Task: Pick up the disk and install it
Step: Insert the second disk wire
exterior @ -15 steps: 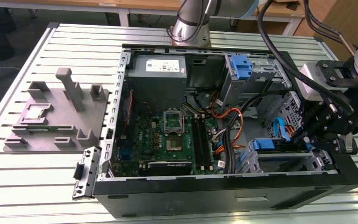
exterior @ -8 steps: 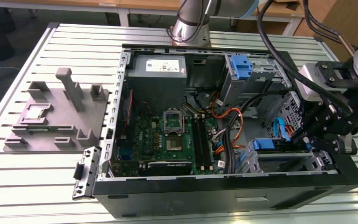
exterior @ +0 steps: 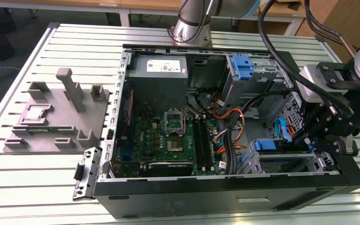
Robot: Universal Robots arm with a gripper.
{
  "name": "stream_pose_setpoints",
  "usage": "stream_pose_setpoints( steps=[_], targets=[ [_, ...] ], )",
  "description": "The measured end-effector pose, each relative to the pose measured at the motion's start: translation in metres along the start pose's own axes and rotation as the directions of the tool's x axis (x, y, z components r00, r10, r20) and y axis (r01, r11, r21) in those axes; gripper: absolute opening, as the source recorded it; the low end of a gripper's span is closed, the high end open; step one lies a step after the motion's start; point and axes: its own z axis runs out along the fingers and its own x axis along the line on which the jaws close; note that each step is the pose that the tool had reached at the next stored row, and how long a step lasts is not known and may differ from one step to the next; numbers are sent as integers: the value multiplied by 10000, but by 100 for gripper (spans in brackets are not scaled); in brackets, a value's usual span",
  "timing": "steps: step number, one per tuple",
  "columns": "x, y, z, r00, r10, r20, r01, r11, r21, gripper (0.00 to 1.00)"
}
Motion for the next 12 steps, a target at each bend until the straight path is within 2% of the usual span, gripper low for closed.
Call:
stream_pose_setpoints(
  steps=[12],
  targets=[
    [3, 1, 32, 10000, 0, -2, 0, 10000, 0, 16]
  ],
)
